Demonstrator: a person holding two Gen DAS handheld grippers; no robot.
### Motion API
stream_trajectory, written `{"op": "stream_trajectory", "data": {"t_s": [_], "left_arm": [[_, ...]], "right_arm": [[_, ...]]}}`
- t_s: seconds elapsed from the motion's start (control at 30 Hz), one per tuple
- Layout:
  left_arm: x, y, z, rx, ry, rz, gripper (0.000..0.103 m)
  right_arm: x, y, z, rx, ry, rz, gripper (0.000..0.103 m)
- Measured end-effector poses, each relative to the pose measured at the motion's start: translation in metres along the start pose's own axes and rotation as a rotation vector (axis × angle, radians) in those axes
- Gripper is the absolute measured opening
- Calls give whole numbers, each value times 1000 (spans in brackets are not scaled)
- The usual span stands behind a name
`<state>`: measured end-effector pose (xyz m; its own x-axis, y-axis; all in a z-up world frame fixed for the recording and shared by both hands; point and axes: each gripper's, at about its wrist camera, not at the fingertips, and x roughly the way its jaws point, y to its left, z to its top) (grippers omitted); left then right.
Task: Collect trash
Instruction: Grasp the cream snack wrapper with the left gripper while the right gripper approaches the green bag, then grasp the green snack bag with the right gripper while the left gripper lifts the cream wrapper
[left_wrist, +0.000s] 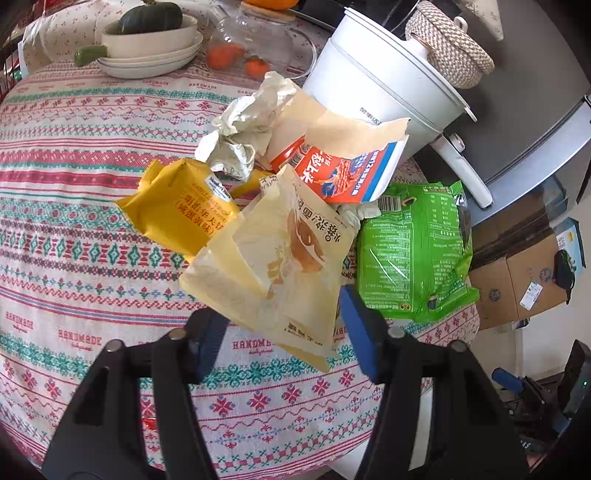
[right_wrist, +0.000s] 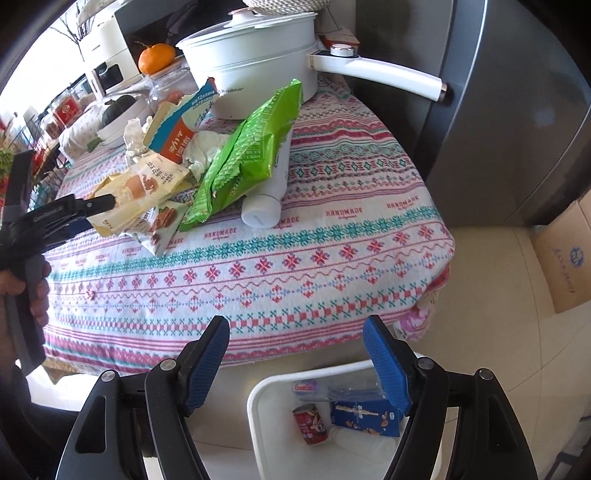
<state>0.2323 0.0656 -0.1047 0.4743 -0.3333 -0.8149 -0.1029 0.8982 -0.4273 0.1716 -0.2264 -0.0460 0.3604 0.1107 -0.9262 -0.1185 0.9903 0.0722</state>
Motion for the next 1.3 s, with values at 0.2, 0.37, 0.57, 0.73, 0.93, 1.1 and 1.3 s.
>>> {"op": "stream_trajectory", "data": {"t_s": [0.2,0.37,0.57,0.73,0.93,1.1,1.3], "left_arm": [[1,-6,0,-19,3,-15,10],[-18,-16,-2,30,-15,-40,3],[-51,-16,-11,93,-50,-18,3],[-82,-11,-21,152,-110,-6,3],[-112,-5,-32,193,-157,-30,3],[-121,-3,-38,222,-174,-20,3],[-117,6,-38,216,-158,1,3]], "right_arm": [[3,5,5,6,-6,2,76],[2,4,7,16,-21,3,76],[2,2,14,43,-45,12,76],[1,6,25,73,-74,37,76],[9,16,45,121,-114,96,76],[32,25,59,173,-101,156,76],[71,22,70,289,-70,203,76]]}}
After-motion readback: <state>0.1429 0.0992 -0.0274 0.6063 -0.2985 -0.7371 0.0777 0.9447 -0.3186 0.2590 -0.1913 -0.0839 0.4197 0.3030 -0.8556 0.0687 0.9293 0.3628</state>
